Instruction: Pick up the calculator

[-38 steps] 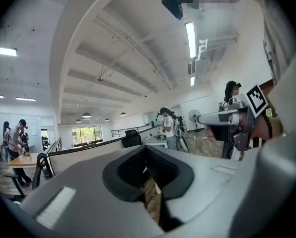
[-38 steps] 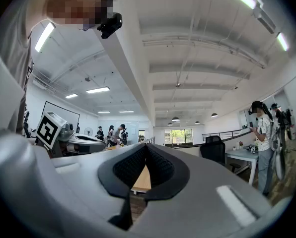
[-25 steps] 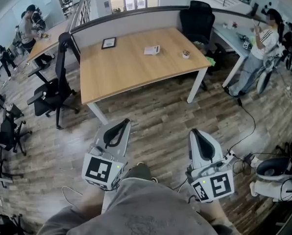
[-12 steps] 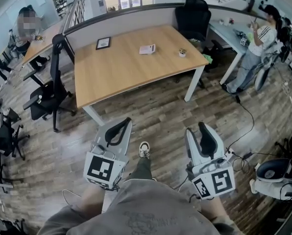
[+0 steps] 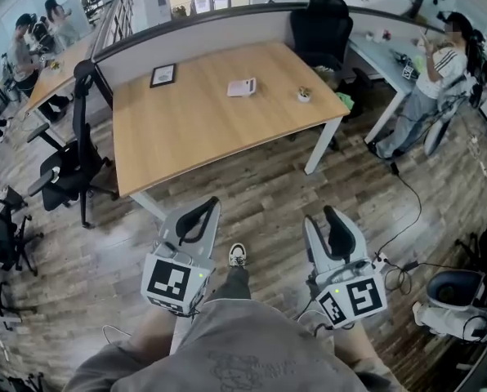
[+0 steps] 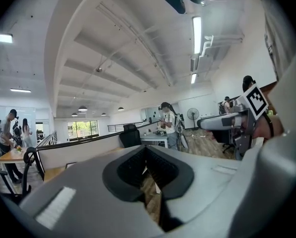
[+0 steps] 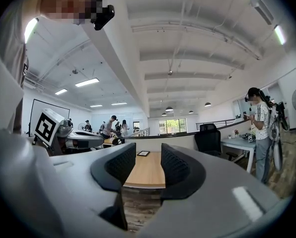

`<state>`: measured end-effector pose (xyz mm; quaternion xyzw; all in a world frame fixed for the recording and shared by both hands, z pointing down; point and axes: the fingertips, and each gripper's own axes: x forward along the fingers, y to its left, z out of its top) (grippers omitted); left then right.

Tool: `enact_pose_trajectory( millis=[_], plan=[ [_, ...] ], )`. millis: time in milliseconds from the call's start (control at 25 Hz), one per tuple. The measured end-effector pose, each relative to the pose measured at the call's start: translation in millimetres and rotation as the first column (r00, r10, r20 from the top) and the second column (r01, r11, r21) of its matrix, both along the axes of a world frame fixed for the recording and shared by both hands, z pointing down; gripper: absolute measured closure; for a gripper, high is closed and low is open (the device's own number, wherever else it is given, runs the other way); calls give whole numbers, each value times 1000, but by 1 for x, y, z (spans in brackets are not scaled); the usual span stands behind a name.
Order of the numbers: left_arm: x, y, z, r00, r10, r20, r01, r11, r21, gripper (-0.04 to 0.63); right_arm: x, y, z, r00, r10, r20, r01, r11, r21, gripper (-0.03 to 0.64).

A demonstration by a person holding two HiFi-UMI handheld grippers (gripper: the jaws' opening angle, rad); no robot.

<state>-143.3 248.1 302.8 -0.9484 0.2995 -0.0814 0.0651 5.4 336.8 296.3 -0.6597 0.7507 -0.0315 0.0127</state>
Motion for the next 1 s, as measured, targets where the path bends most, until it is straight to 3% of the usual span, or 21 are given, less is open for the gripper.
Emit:
enact_pose_trajectory(
  millis=[120,600,1000],
  plan=[
    [9,-36,1,1000,4,1,-4,999,-37,594,8,-37,3,1000,2,0,-2,999,-38,476],
    [27,-186,1,999,38,20,-37,998,-48,594,22,-195,18,999,2,45,3,993,-117,476],
    [25,-262,8,999,26,32,-24,998,-61,594,28,-280,19,998,-7,66,14,993,-117,476]
  ],
)
